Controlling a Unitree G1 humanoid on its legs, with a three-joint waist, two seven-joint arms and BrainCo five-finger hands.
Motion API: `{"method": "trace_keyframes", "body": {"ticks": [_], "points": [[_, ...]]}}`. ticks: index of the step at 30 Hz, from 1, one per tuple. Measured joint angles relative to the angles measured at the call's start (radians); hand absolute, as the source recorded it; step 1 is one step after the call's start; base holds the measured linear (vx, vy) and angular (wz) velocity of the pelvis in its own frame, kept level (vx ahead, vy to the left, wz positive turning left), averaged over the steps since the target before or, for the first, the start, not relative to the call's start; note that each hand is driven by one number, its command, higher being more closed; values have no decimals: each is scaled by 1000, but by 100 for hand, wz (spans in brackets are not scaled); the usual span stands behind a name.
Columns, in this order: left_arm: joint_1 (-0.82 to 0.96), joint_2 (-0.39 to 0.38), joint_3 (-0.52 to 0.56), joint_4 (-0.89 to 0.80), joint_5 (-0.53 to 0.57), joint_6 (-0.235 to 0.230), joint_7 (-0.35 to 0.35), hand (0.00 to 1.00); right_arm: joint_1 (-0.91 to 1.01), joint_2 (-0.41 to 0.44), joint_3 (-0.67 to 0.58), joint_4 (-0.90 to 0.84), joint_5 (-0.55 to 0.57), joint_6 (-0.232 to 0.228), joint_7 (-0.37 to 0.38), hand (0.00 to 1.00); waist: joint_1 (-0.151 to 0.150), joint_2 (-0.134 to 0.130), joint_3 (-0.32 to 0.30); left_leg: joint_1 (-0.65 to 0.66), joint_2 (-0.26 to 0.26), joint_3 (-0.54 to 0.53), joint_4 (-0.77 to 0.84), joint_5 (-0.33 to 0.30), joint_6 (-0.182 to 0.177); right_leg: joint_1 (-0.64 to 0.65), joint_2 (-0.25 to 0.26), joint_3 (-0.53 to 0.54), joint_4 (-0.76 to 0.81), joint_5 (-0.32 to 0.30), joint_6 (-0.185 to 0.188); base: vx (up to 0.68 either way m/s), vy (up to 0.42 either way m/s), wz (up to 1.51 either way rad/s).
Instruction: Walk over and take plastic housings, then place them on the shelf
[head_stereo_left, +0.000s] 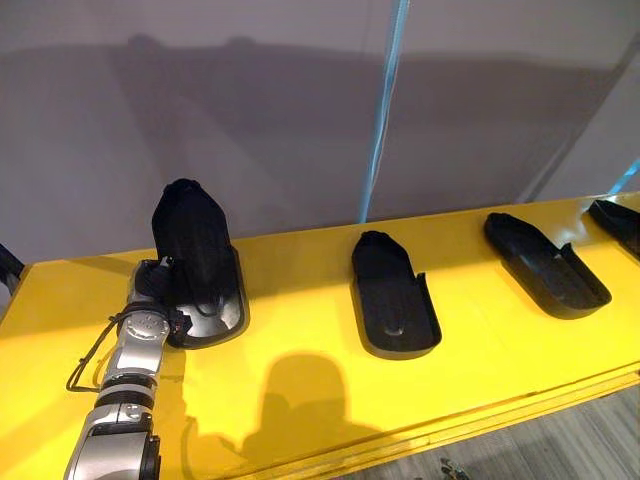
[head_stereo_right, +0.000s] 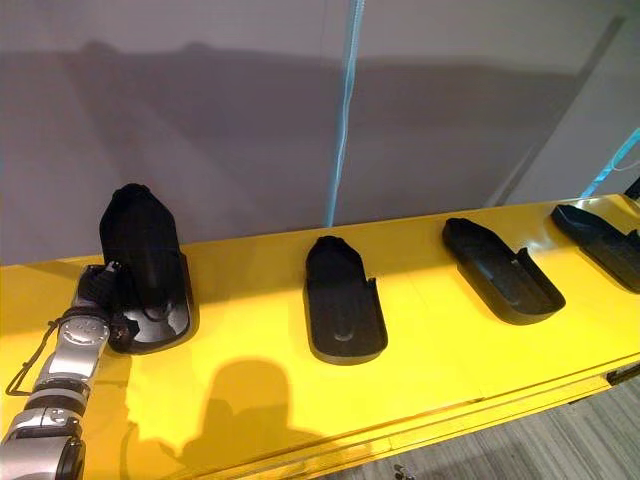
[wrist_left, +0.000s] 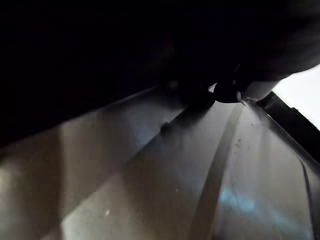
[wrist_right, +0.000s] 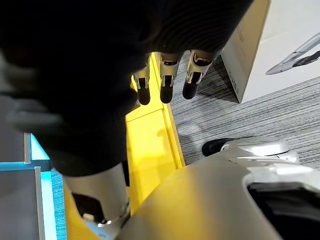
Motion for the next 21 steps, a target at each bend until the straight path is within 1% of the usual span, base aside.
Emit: {"method": "trace_keyframes", "body": {"ticks": [1,3,7,9,14,17,19,20,21], "points": [[1,-7,0,0,0,0,0,0,0,-3,0,3,-1,0,0,0,-1,5,3,1,1,-2,-5,2,-3,-4,2,0,5,0,0,-111,-25,1],[14,-23,0,-13,1,0,1,0,0,-6,1,12,-3,1,0,0,-1,5,5,3,-1,-3,-14,7,-4,-6,2,-1,14,0,0,-104,-11,0],[59,-62,1,-36,3,1,0,0,1,0,0,21,-13,2,-1,0,-2,-7,6,7,-12,-16,-49,28,-6,-16,-2,-6,14,0,1,-44,6,5],[60,-66,2,-63,4,-2,3,0,1,2,1,25,-15,3,-1,0,0,-14,4,2,-12,-25,-59,36,-5,-19,-2,-18,13,1,1,24,-3,15],[60,-70,11,-80,23,6,24,0,1,1,1,31,-15,3,-1,0,1,-14,4,11,-11,-28,-66,38,-5,2,-1,-29,-4,2,1,53,8,6],[60,-87,44,-88,24,17,39,0,1,1,1,32,-16,3,-1,0,0,-15,4,18,-11,-28,-68,38,-5,14,-2,-32,-13,2,0,39,10,1],[82,-102,61,-150,45,33,52,0,1,2,1,32,-16,3,-1,0,1,-15,5,16,-11,-29,-69,38,-4,14,-2,-34,-16,3,0,0,0,0],[108,-122,78,-211,59,41,56,0,1,2,1,31,-16,3,-1,0,1,-15,5,16,-11,-33,-69,38,-4,15,-3,-36,-17,3,0,2,0,3],[119,-131,84,-236,61,42,62,0,1,2,1,31,-16,3,-1,0,1,-16,5,15,-11,-36,-69,38,-4,16,-3,-39,-17,3,0,-1,-1,9]]}}
